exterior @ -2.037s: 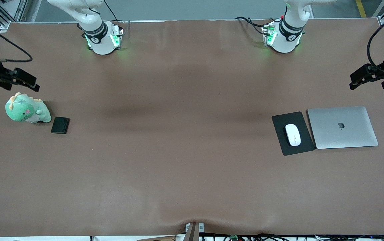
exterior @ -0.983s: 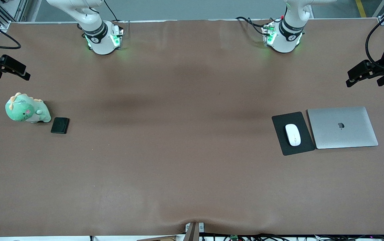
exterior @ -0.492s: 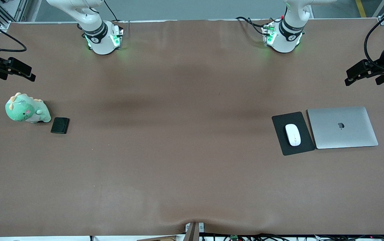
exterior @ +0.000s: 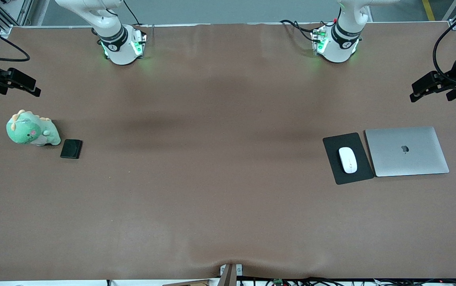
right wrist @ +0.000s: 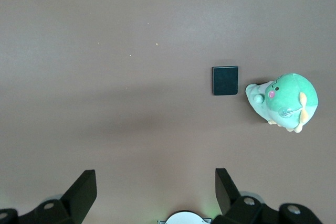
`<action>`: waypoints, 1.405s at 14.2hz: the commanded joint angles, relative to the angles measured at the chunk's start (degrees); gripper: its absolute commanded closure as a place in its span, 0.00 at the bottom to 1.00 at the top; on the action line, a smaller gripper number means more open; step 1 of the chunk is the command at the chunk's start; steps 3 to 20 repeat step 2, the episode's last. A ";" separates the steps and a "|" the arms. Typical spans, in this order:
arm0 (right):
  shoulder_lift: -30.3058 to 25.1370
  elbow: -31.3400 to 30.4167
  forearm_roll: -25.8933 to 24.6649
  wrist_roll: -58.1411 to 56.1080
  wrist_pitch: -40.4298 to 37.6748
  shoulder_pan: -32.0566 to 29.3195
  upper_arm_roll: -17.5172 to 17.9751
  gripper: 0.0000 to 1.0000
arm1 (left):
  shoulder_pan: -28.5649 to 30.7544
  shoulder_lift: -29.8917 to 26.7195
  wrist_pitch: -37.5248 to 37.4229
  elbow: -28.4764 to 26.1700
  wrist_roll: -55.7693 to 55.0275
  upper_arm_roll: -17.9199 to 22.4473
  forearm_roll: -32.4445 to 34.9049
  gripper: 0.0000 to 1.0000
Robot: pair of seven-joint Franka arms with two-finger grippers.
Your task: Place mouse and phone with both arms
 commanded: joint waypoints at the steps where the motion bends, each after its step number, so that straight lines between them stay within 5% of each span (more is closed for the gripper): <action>1: 0.36 1.34 0.64 -0.73 -1.08 -0.16 -0.24 0.00 | 0.23 0.58 -1.21 1.73 -0.66 -0.16 0.46 0.00; 20: 0.36 1.34 0.72 -0.73 -1.08 -0.16 -0.15 0.00 | 0.23 0.49 -1.21 1.73 -0.57 -0.07 0.46 0.00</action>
